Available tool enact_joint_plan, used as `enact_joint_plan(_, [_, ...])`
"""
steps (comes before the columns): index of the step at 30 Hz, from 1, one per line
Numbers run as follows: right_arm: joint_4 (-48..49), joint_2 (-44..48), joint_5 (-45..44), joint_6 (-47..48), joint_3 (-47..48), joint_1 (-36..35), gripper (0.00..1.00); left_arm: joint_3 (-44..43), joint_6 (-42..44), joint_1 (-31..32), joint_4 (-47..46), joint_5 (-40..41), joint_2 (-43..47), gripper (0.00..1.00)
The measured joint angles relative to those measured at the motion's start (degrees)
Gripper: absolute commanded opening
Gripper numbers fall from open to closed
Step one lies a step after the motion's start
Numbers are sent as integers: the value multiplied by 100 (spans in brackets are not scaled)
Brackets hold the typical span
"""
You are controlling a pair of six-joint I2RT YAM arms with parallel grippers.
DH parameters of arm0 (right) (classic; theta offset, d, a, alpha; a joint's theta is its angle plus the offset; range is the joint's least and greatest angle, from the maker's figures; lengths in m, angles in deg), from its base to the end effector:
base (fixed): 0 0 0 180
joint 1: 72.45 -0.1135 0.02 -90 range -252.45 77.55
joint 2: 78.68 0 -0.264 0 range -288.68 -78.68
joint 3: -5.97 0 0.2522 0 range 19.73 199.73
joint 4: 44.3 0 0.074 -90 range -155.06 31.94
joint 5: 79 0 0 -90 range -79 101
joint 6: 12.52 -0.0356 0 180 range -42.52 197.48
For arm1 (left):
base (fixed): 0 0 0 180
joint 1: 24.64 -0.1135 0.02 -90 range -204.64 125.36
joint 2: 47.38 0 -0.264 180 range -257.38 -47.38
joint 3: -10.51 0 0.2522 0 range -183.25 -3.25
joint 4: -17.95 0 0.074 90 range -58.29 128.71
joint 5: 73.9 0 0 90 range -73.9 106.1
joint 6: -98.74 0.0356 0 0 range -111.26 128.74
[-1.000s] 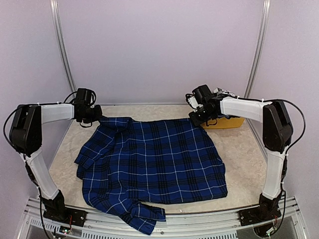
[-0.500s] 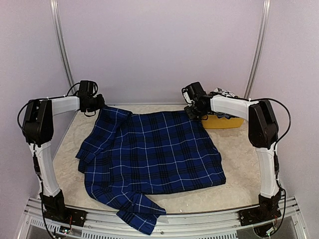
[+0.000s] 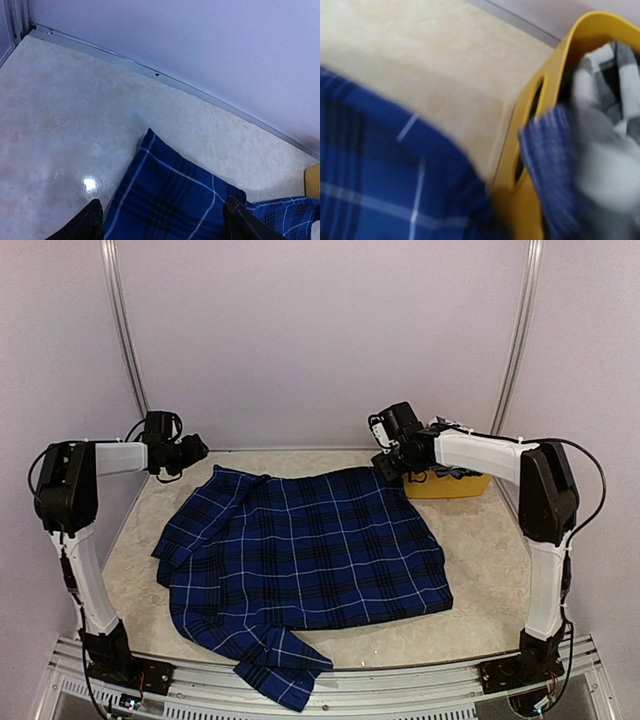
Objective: Fold and stack the long sleeve shirts
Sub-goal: Flatten out the crumpled shirt at the center of the board, then pick up the sleeve from the center of the board.
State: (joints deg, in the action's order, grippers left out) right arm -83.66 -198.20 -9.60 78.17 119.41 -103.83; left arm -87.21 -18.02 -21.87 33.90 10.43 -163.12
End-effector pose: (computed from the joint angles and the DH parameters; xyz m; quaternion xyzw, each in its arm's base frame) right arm 0.4130 0.2373 0.2400 -0.1863 0.8937 -0.0608 0.4035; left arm 0.4645 -0.0260 0.2121 -0.1605 0.8673 -0.1618 0.4425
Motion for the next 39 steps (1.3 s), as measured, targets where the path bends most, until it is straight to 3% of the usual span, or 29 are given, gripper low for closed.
enact_joint_plan(8, [365, 1657, 595, -348, -2031, -686, 66, 2590, -205, 208, -498, -286, 2625, 88])
enact_joint_plan(16, [717, 2387, 1460, -817, -3438, -907, 66, 4319, -457, 868, -356, 625, 4437, 91])
enact_joint_plan(23, [1014, 2577, 1864, -1008, -3779, -962, 66, 5012, -728, 881, 483, 1687, 4784, 95])
enact_joint_plan(29, [1200, 2579, 2131, -1091, -3978, -984, 66, 5016, -870, 885, 715, 1982, 4358, 91])
enact_joint_plan(39, [1410, 2579, 2341, -1106, -4188, -986, 66, 5176, -981, 885, 767, 2122, 3735, 71])
